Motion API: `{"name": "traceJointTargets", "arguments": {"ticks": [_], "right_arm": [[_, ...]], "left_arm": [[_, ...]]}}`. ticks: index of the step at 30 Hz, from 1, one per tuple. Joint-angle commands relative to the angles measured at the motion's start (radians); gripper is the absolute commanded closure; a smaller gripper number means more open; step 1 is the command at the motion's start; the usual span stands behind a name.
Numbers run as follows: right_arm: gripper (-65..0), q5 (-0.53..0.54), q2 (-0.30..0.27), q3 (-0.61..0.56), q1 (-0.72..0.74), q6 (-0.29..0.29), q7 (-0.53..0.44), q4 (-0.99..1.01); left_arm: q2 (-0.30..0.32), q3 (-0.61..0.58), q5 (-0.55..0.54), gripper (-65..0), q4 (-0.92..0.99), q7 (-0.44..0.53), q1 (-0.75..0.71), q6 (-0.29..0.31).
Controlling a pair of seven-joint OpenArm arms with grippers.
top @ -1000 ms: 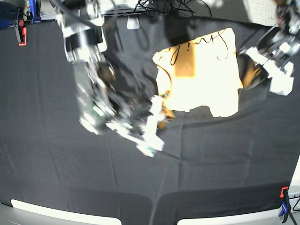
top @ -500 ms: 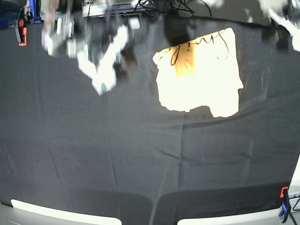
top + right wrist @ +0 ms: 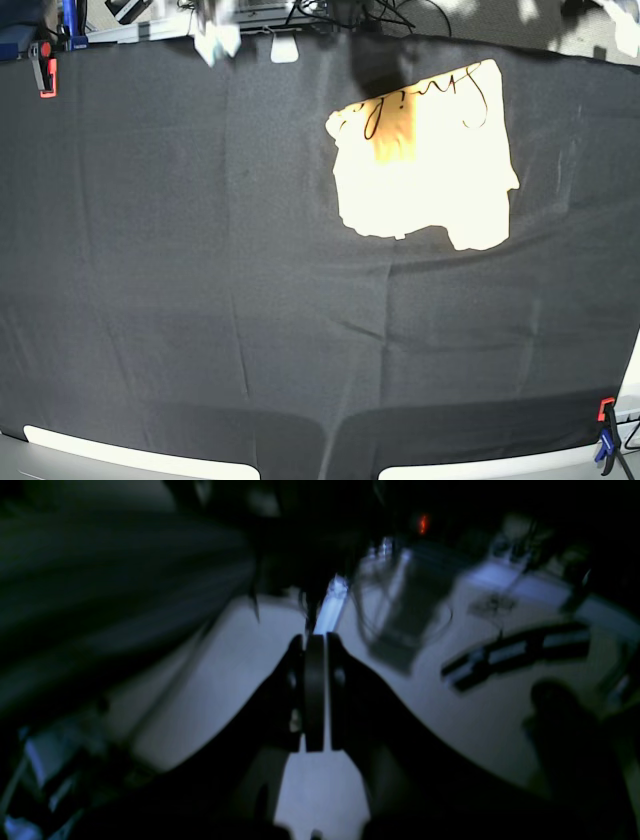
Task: Layout the t-shirt on the table in an organized manner, then fold the t-shirt properly
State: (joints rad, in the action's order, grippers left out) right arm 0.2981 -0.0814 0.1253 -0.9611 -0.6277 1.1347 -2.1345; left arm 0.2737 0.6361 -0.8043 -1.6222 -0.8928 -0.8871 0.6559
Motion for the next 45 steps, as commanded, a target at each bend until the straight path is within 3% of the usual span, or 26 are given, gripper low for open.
{"name": "traceJointTargets", "arguments": {"ticks": [1, 6, 10, 15, 18, 23, 27, 29, 34, 37, 45], "right_arm": [[0.0, -0.012, -0.008, -0.001, -0.024, -0.004, -0.003, 0.006], [0.0, -0.041, -0.019, -0.001, -0.022, -0.003, -0.014, 0.158], [0.0, -0.042, -0.026, -0.001, 0.050, -0.003, -0.049, 0.336], [0.0, -0.041, -0.082, -0.002, 0.212, 0.000, -0.173, 0.680], [0.0, -0.063, -0.129, -0.010, 0.341, 0.000, -0.335, 0.961], [0.0, -0.332, -0.206, -0.079, 0.560, 0.008, -0.630, 1.456], [0.0, -0.417, -0.235, -0.154, 0.690, 0.041, -0.813, 1.733], [0.0, -0.426, -0.227, -0.183, 0.721, 0.063, -0.846, 1.785], [0.0, -0.426, -0.185, -0.229, 0.729, 0.145, -0.875, 1.775], [0.0, -0.426, -0.159, -0.230, 0.729, 0.201, -0.897, 1.770], [0.0, -0.418, -0.143, -0.230, 0.729, 0.206, -0.901, 1.756]], "left_arm": [[0.006, -0.013, -0.009, 0.0, 0.039, 0.004, -0.005, 0.017], [0.006, -0.118, -0.003, 0.0, 0.345, 0.066, 0.099, 0.030], [0.006, -0.198, 0.171, 0.0, 0.595, 0.217, 0.216, 0.029], [0.004, -0.299, 0.337, 0.0, 0.825, 0.453, 0.338, 0.029], [-0.018, -0.327, 0.431, 0.0, 0.900, 0.568, 0.388, 0.029], [-0.094, -0.326, 0.630, 0.0, 0.950, 0.750, 0.414, 0.026], [-0.157, -0.325, 0.771, 0.0, 0.955, 0.901, 0.417, 0.023], [-0.183, -0.326, 0.815, -1.3, 0.956, 0.921, 0.422, -0.031], [-0.212, -0.326, 0.822, -2.7, 0.956, 0.924, 0.425, -0.255], [-0.207, -0.325, 0.822, -2.7, 0.956, 0.924, 0.426, -0.280], [-0.209, -0.325, 0.751, -2.7, 0.959, 0.924, 0.433, -0.283]]}}
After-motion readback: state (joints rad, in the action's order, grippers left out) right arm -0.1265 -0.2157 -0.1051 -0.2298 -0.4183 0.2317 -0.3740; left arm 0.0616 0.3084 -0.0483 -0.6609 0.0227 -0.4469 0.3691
